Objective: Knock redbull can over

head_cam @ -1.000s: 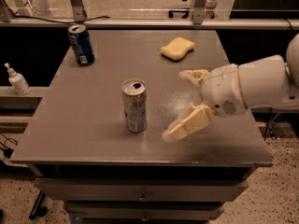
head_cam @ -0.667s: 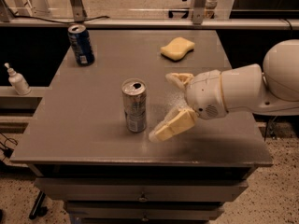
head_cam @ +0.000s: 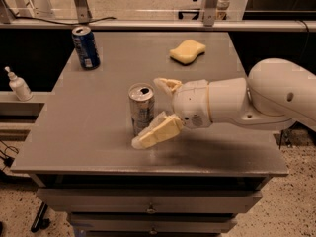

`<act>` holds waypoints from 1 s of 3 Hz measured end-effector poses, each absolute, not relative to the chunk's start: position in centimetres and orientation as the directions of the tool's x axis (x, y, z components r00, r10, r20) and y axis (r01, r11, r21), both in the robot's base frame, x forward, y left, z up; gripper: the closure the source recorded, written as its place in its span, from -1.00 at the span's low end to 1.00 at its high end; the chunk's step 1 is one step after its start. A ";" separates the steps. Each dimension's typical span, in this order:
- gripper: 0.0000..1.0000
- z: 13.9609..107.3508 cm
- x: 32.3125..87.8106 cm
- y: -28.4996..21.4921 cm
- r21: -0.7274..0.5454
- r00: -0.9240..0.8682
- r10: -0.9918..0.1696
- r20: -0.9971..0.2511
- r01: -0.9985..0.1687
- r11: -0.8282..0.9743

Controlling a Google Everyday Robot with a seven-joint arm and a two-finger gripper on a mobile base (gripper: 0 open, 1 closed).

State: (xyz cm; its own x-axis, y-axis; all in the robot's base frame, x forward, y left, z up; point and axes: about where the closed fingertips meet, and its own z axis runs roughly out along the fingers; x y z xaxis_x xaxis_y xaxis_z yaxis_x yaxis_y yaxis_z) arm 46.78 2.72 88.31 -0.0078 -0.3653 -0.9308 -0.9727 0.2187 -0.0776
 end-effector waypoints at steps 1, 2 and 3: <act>-1.00 88.4 47.3 4.0 -0.071 -0.008 -0.311 -0.950 -0.967 0.244; -1.00 88.4 48.4 4.8 -0.082 0.007 -0.278 -0.961 -0.962 0.262; -1.00 88.8 50.6 4.8 -0.106 0.028 -0.270 -0.963 -0.955 0.277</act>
Offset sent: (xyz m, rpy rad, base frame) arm 0.0321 0.0260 -0.0010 0.1411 -0.0515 -0.0664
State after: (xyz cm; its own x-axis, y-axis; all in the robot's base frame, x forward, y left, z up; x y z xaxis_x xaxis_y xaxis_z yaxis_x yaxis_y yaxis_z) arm 50.56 4.84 88.76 0.0284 -0.2697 -0.9625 -0.9549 0.2774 -0.1059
